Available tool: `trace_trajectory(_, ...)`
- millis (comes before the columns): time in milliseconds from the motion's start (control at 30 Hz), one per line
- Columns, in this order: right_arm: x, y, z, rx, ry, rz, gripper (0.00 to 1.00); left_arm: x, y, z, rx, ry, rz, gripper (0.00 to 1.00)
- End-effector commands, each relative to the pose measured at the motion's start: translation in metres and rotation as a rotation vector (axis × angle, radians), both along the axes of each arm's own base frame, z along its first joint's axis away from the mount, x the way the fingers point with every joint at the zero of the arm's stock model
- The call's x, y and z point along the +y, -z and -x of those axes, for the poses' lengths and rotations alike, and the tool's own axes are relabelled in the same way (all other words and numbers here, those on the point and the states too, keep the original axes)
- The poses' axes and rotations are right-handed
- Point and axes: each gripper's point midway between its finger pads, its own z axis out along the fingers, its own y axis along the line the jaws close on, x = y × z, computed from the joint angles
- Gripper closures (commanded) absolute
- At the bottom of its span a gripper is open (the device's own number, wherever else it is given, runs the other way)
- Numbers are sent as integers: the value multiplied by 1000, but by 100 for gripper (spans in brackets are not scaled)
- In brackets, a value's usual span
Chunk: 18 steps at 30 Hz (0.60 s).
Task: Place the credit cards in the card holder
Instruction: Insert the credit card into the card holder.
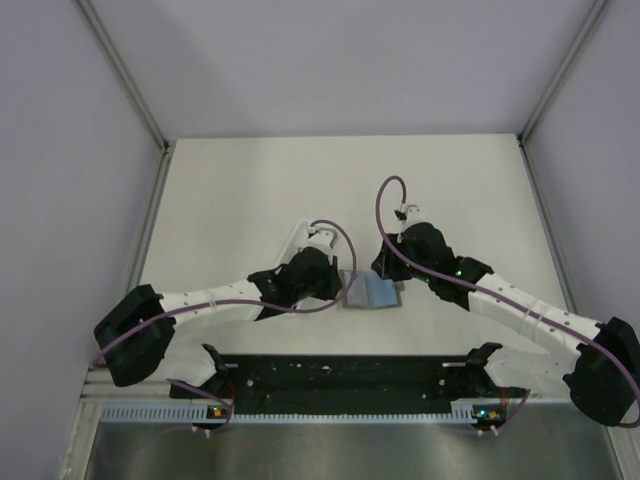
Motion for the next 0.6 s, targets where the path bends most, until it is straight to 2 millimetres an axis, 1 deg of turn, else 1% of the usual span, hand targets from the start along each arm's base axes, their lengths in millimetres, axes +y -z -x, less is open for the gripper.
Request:
trace_trajectory(0, -14, 8, 3, -4, 34, 57, 64, -2, -52, -12, -109, -12, 47, 79)
trace_trajectory(133, -19, 15, 5, 16, 65, 65, 64, 8, -72, -16, -151, -40, 51, 78)
trace_trajectory(233, -18, 16, 6, 24, 61, 58, 64, 26, -78, -20, -176, -89, 36, 75)
trace_trajectory(300, -13, 12, 5, 16, 41, 39, 64, 45, -78, -28, -180, -152, 22, 73)
trace_trajectory(467, 15, -11, 2, -18, -69, -36, 63, 102, -75, -49, -147, -360, -3, 69)
trace_trajectory(533, 33, -19, 2, -5, -148, -73, 63, 121, -76, -55, -135, -425, 5, 69)
trace_trajectory(567, 42, -20, 2, 5, -182, -83, 63, 131, -74, -57, -130, -456, 6, 68)
